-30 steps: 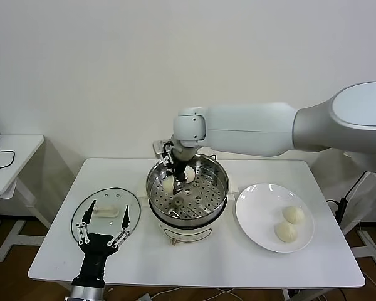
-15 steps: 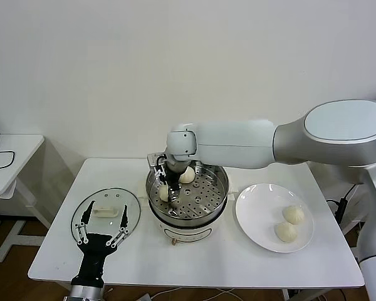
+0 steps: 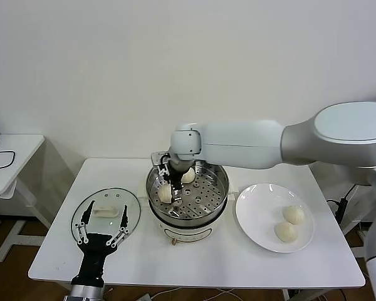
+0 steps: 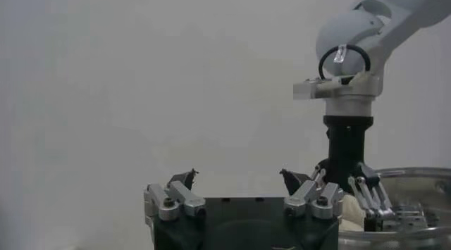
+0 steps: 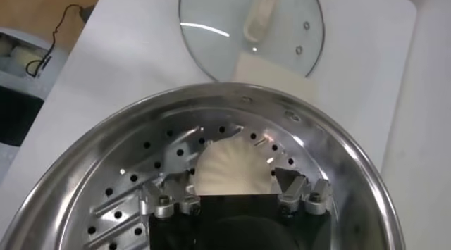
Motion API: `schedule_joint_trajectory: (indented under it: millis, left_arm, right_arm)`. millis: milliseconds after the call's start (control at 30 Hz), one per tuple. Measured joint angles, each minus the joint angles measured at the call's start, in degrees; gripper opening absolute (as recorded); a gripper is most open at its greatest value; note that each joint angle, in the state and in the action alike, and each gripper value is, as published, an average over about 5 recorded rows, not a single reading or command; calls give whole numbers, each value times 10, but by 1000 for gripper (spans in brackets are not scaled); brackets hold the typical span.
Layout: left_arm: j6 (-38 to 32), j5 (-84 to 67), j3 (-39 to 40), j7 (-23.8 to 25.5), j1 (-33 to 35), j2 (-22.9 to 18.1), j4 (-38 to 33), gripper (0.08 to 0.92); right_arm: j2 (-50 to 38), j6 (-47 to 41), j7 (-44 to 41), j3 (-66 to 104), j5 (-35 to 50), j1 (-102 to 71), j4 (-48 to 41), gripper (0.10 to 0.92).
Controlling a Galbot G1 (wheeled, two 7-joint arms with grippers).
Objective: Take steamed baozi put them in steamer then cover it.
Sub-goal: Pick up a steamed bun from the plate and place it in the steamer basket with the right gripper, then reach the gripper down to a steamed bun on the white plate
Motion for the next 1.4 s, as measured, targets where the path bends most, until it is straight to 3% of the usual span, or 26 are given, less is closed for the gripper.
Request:
schedule_joint_trajectory:
  millis: [333,767,1400]
  left_arm:
    - [0,2,0,0,3,2,-5,823]
    - [2,5,2,1,6,-1,-9,823]
    - [3,3,-9,-2,5,-1,-4,823]
  right_arm:
    - [-152,48,-102,29,-76,44,38,823]
    - [-335,173,-219,55,-228,-6,2,823]
    - [-396,225,-210,96,-327,-173,-23,823]
